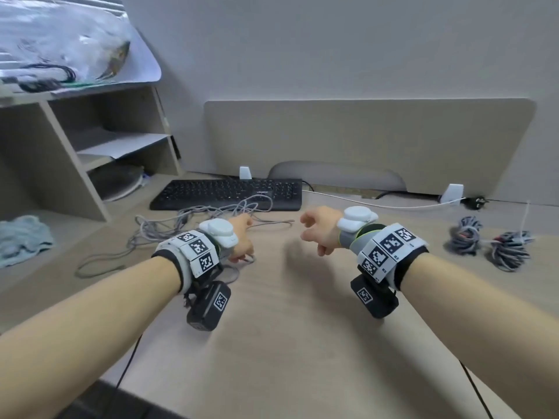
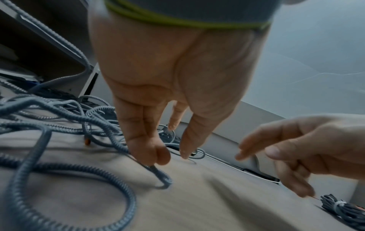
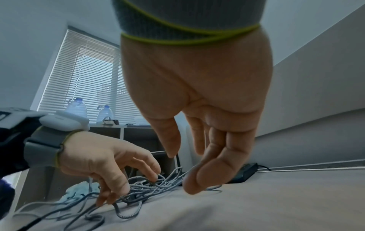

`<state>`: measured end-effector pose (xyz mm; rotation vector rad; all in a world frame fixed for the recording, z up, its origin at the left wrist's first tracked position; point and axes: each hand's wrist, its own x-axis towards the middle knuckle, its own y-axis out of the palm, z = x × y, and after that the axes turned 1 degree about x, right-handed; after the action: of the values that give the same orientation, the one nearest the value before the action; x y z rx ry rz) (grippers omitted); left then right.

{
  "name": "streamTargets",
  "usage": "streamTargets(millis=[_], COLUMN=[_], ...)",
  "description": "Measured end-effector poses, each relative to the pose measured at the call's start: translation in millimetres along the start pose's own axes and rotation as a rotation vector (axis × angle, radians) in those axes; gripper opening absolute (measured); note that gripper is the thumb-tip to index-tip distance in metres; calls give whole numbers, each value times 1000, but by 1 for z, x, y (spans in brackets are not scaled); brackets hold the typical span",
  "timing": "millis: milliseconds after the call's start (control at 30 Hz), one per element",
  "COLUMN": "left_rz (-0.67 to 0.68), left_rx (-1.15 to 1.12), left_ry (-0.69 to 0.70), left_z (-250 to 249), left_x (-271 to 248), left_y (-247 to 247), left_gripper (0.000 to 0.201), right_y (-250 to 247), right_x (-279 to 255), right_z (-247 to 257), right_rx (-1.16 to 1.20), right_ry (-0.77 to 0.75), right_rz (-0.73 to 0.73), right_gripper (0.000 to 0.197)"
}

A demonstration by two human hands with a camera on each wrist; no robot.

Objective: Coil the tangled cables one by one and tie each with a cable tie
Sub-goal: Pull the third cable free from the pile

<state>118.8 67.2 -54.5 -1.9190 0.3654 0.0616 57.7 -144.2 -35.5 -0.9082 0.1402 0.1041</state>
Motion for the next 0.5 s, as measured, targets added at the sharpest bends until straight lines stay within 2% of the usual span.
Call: streamTargets(millis=[67,233,433,500], left_rz=[-6,-15,15,-23], left_rx=[45,207,169,268], left_ry=[17,26,80,123], left_z=[-1,-1,3,-3], left_x=[0,-7,4,6], left_y=[2,0,9,11], left_gripper=[85,81,83,82], right_y=[2,14,35,34], right_x=[8,33,49,38], right_z=[6,22,10,12], right_rx=[-38,-245,-194,-229], right_ry=[-6,-1,-3,-19], right_rz=[-2,16,62,69], right_gripper=[44,55,46,34])
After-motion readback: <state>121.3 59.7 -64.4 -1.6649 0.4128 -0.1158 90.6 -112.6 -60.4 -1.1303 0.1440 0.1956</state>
